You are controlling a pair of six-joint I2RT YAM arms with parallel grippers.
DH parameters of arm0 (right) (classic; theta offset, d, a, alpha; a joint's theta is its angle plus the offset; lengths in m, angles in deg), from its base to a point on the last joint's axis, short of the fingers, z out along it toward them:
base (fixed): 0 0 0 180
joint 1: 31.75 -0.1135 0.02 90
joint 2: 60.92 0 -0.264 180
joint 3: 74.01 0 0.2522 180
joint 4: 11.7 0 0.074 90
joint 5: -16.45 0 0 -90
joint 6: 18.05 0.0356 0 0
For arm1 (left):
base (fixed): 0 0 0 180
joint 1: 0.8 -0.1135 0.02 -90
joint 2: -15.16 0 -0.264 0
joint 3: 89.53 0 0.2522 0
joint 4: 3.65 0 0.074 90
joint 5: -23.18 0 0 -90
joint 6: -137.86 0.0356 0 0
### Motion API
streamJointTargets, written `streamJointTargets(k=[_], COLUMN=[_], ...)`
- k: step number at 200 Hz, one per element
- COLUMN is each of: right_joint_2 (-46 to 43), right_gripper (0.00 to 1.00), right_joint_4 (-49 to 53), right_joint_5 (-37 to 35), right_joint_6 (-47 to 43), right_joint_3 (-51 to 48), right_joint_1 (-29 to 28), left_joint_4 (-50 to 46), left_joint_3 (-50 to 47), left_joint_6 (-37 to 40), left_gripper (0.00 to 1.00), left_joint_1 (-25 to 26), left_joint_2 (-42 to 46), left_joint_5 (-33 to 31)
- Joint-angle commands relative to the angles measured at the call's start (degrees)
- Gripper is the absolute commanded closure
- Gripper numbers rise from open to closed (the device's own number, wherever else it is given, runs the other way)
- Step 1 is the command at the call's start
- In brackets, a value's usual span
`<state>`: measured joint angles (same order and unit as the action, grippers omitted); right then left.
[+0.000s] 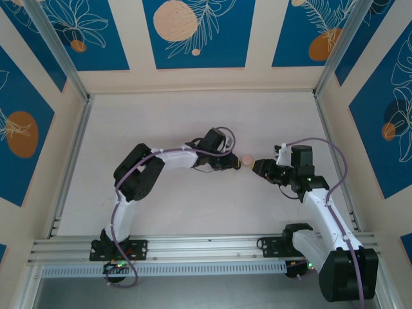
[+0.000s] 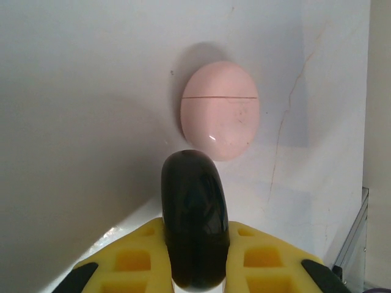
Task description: Insert wireless bluetooth earbuds into charging case
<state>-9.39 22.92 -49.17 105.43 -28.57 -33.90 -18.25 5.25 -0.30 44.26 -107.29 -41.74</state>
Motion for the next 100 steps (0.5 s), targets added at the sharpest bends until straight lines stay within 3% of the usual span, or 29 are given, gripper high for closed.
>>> streamJointTargets(k=[1, 100], right_joint_2=[-1.0, -1.6], right_gripper=[0.62, 0.61], right_joint_4=[0.9, 1.4], right_joint_5=[1.4, 1.3], right_joint_6=[0.6, 1.0], right_joint_3=[-0.7, -0.7], right_joint_1=[0.3, 0.4], left_joint_4=[0.9, 2.7], left_joint_3=[1.7, 2.2], left_joint_6=[-1.3, -3.6], left_gripper=[0.9, 0.82], left_joint_1=[-1.5, -3.6], left_joint_2=[-1.2, -3.8], left_joint_5=[0.9, 3.6])
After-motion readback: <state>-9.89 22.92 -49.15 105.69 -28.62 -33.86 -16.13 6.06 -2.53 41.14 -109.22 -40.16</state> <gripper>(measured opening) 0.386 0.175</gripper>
